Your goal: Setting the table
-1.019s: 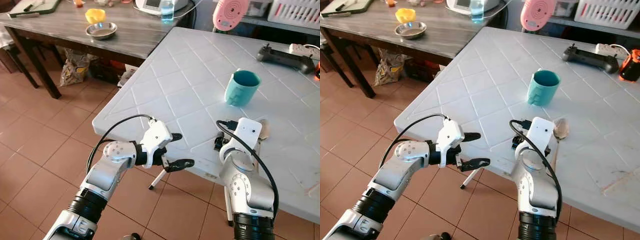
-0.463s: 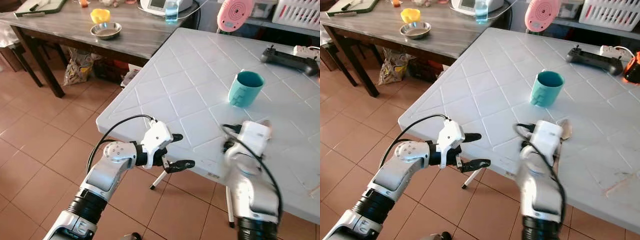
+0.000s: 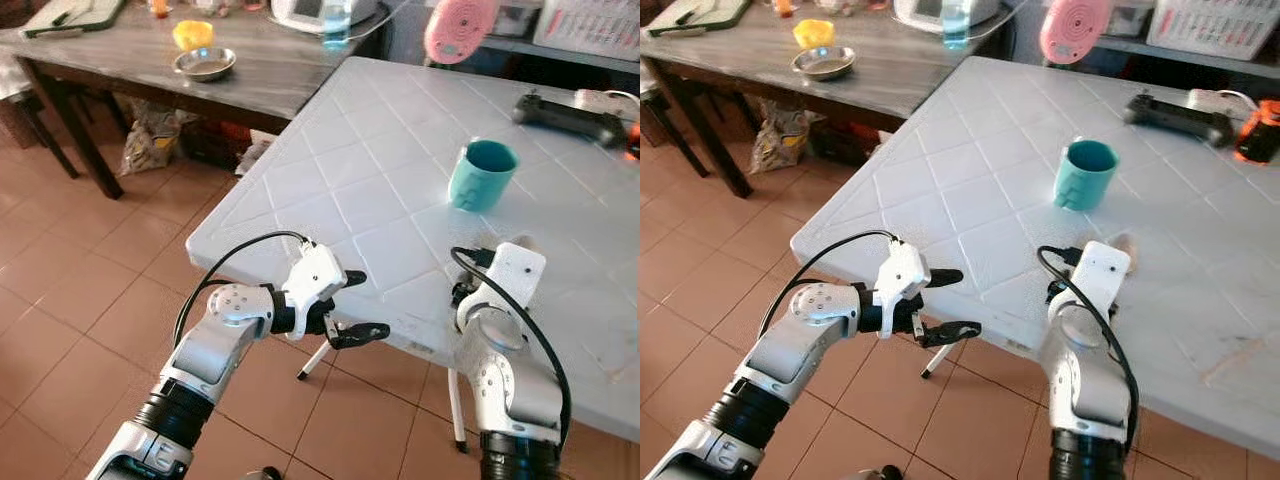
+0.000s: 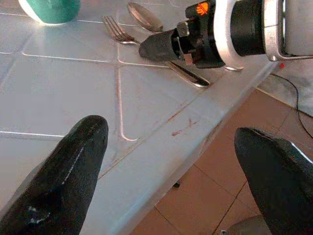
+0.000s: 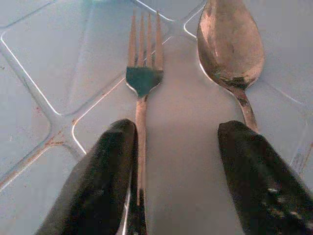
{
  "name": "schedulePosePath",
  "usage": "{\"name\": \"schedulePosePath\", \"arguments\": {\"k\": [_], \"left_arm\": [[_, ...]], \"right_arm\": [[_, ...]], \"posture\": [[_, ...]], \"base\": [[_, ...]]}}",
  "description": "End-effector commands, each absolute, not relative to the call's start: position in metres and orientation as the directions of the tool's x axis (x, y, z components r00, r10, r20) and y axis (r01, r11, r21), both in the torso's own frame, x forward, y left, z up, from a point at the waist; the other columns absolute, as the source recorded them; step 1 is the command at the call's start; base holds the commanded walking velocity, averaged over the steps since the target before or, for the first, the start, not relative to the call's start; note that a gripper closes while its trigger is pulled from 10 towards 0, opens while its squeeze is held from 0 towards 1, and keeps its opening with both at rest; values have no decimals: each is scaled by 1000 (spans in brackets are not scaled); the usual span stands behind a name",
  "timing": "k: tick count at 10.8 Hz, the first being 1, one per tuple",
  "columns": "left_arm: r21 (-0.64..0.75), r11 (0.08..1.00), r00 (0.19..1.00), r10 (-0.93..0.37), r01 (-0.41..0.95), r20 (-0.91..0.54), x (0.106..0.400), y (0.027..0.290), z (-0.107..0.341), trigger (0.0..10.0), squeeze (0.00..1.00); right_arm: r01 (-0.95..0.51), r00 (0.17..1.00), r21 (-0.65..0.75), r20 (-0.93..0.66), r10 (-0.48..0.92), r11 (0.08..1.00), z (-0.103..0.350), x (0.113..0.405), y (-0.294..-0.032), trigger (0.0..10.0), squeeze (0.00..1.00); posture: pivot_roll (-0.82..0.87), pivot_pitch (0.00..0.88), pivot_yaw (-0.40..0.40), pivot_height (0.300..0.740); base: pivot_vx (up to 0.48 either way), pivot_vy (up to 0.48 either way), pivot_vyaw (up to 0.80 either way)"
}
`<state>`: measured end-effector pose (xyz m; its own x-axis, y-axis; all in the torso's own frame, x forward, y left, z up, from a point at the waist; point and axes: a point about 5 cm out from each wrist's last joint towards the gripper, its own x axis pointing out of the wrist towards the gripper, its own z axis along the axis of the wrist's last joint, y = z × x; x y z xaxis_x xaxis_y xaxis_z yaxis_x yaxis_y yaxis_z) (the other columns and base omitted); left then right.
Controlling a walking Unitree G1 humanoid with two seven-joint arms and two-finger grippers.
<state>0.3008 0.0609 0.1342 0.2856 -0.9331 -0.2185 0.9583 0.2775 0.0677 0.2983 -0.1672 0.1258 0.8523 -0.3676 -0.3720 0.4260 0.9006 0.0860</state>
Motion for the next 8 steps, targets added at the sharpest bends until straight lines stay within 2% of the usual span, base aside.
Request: {"name": "schedulePosePath", "arguments": {"k": [1, 2, 3, 4, 5, 7, 8], "left_arm": [[85, 255, 268, -937, 963, -224, 298, 60, 137, 10000, 0], [86, 256, 269, -937, 963, -224, 298, 59, 137, 10000, 0], [86, 256, 269, -937, 963, -223, 298, 58, 137, 10000, 0], [84, 256, 269, -937, 963, -224, 297, 58, 136, 10000, 0], [82, 255, 267, -937, 964, -225, 296, 58, 136, 10000, 0], [80, 252, 264, -938, 964, -224, 295, 57, 135, 10000, 0], [80, 252, 264, -938, 964, -224, 294, 57, 135, 10000, 0]], "right_arm": [[379, 843, 96, -447, -300, 920, 110, 299, -155, 4118, 0], [352, 852, 110, -448, -269, 930, 110, 302, -150, 10000, 0], [312, 865, 114, -444, -233, 943, 110, 305, -143, 10000, 0], [298, 872, 119, -437, -220, 947, 111, 307, -139, 10000, 443], [293, 876, 122, -432, -215, 948, 112, 307, -137, 10000, 1000], [271, 881, 129, -433, -192, 954, 111, 309, -132, 10000, 1000], [265, 883, 135, -431, -185, 955, 111, 310, -130, 10000, 173]], "posture": [[39, 148, 52, 740], [39, 148, 52, 740], [42, 147, 46, 740], [41, 149, 44, 740], [41, 149, 43, 740], [41, 150, 40, 740], [42, 150, 39, 740]], "base": [[0, 0, 0], [0, 0, 0], [0, 0, 0], [0, 0, 0], [0, 0, 0], [0, 0, 0], [0, 0, 0]]}}
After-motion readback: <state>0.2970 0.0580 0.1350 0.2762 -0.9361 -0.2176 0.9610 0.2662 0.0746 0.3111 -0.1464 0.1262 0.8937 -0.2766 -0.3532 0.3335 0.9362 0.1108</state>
